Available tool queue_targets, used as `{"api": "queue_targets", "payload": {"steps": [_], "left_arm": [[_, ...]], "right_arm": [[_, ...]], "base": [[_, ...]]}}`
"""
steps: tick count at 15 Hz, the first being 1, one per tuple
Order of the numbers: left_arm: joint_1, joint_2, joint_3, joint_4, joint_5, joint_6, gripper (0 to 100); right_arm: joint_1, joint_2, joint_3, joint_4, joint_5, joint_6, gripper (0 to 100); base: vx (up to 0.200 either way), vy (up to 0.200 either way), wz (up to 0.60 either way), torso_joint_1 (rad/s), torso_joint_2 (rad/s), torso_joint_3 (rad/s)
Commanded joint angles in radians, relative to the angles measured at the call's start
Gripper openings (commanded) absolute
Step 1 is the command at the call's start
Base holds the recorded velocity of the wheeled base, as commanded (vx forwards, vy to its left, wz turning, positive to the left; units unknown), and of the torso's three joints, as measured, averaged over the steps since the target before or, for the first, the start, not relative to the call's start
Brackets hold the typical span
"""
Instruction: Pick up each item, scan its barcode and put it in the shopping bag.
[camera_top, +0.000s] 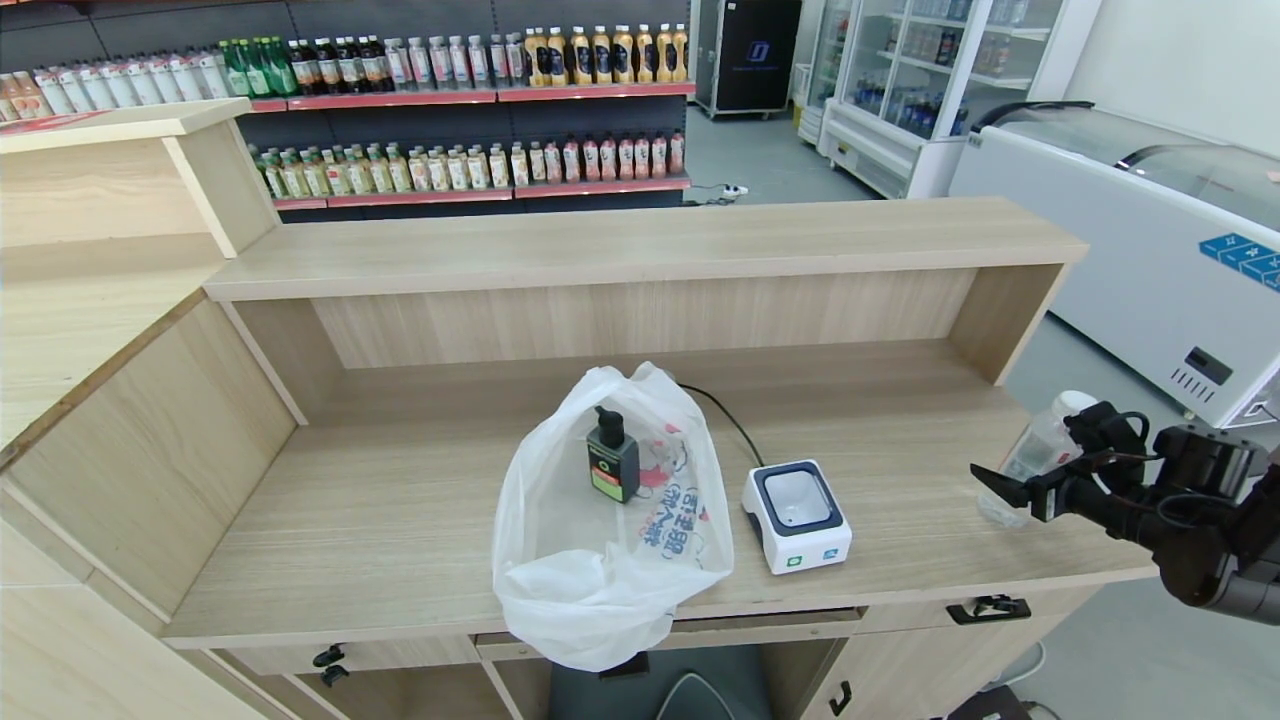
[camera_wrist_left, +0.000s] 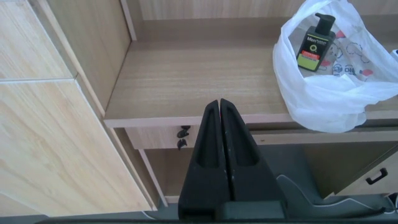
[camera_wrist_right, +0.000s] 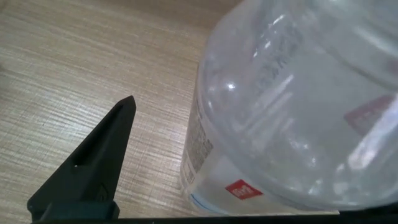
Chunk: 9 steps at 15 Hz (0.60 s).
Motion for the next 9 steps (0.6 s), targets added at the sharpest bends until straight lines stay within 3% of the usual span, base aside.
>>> {"api": "queue_targets", "payload": {"steps": [1, 8, 9], "left_arm": [[-0.002, 0.0, 0.0, 0.0, 0.001, 0.0, 0], [0.0, 0.0, 0.0, 0.0, 0.001, 0.0, 0], [0.0, 0.0, 0.0, 0.0, 0.001, 0.0, 0]], "right_arm": [[0.009, 0.01, -0.01, 0.001, 0.001, 0.001, 100], [0.027, 0.018, -0.01, -0.016, 0.001, 0.002, 100], [0.027, 0.018, -0.009, -0.027, 0.001, 0.008, 0]], "base": [[0.0, 0.0, 0.0, 0.0, 0.0, 0.0], [0.0, 0.0, 0.0, 0.0, 0.0, 0.0], [0.0, 0.0, 0.0, 0.0, 0.0, 0.0]]}}
